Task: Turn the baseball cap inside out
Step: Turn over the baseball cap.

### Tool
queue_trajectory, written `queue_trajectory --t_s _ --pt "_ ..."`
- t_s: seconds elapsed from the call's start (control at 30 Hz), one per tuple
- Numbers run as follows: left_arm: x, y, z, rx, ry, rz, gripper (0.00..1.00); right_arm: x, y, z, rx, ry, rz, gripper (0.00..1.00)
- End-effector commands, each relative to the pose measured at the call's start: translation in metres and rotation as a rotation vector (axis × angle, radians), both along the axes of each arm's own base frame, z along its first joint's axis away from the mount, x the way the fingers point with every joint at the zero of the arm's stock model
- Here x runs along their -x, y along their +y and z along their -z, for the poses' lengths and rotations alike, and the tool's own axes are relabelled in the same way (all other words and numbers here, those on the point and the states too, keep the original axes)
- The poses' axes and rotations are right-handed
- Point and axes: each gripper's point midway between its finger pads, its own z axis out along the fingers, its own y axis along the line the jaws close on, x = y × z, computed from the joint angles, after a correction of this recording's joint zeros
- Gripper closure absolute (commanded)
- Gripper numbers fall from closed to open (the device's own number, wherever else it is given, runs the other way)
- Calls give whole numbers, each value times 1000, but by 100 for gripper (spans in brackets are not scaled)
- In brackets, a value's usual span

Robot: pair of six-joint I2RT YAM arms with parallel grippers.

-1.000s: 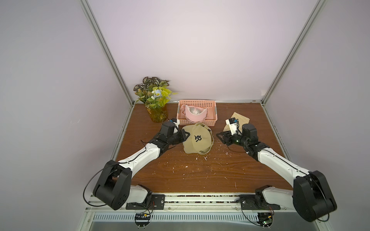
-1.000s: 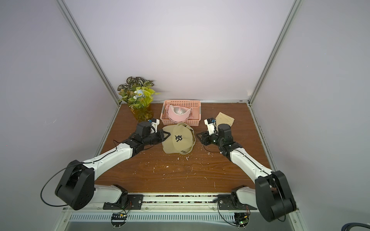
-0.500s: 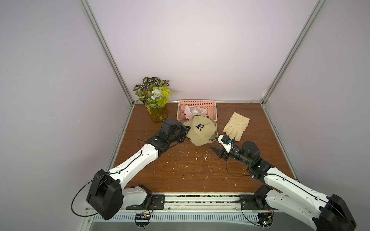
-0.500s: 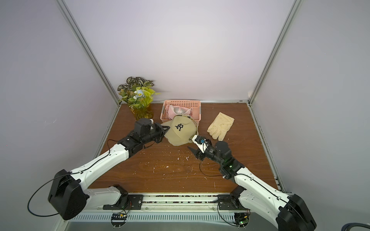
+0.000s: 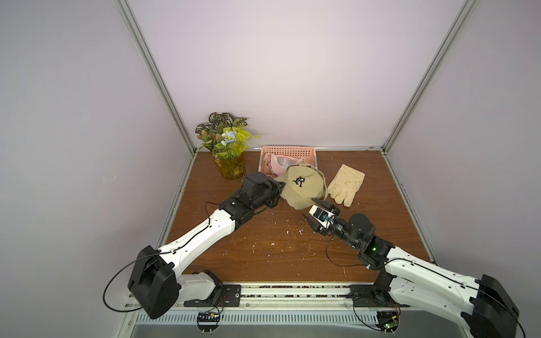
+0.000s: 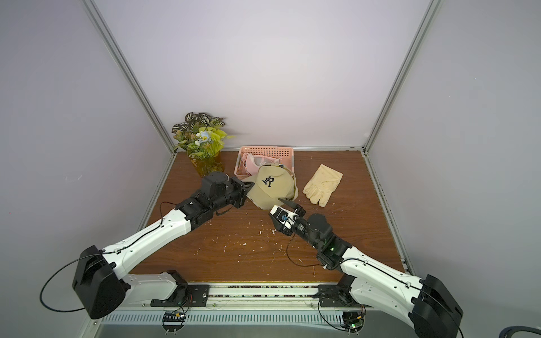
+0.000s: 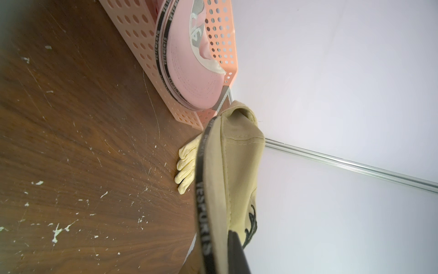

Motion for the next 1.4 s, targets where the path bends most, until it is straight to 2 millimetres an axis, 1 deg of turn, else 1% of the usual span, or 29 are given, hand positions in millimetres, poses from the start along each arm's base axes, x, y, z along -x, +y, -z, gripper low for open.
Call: queue_trajectory --t_s 0.0,0.1,0.2,0.3,0.33,0.4,0.43,0.5,0.57,0.6,0.63,0.73,0.8,0.87,0.93,1.0,1.07,1.13,1.17,1.23,1.3,1.37 --pt "0 -14 -24 59 -35 6 100 -9 1 -30 -27 -95 54 33" --pt "0 -18 -22 62 -29 9 100 -11 4 -27 -9 -103 59 33" --pt "3 -21 -20 71 -17 13 100 -15 4 -30 -11 -116 91 34" --pt "7 -29 -20 81 -17 30 100 -26 -3 -35 -23 -128 173 38" --pt "8 -32 -20 81 -15 39 100 -30 -7 -38 -36 -130 209 44" --pt "11 -38 -20 80 -17 59 95 -36 -13 -40 -41 -132 256 55" --pt "11 -42 -20 78 -18 72 93 -38 -15 -42 -48 -132 277 64" --pt "12 -47 -22 79 -30 95 90 -40 -18 -42 -47 -131 298 79" --pt "11 -51 -25 76 -46 113 84 -42 -22 -42 -44 -123 320 97" --pt "10 -52 -28 73 -60 119 80 -43 -25 -43 -45 -118 336 100" --pt "8 -52 -30 57 -80 124 70 -45 -30 -45 -51 -112 365 100" --pt "1 -47 -49 -12 -185 110 29 -50 -43 -46 -46 -85 434 100" --pt "-3 -42 -66 -70 -271 103 16 -53 -52 -46 -46 -53 469 100" --pt "-8 -33 -82 -163 -366 89 8 -56 -56 -46 -49 -13 473 100" --pt "-12 -22 -94 -294 -463 76 6 -60 -59 -47 -61 32 467 100" --pt "-17 -14 -106 -447 -600 89 4 -64 -58 -45 -56 88 443 100" --pt "-15 -13 -116 -608 -775 181 4 -69 -56 -44 -58 154 430 100" --pt "-9 -16 -116 -737 -918 302 4 -73 -51 -41 -53 224 407 100" --pt "-8 -15 -113 -797 -968 347 4 -75 -48 -43 -56 260 388 100" --pt "-7 -11 -101 -887 -1011 418 5 -79 -43 -43 -69 338 357 100" --pt "-6 -10 -86 -957 -1036 495 5 -80 -35 -45 -72 406 298 100" --pt "-6 -9 -66 -1015 -1036 569 5 -76 -24 -46 -59 446 228 100"
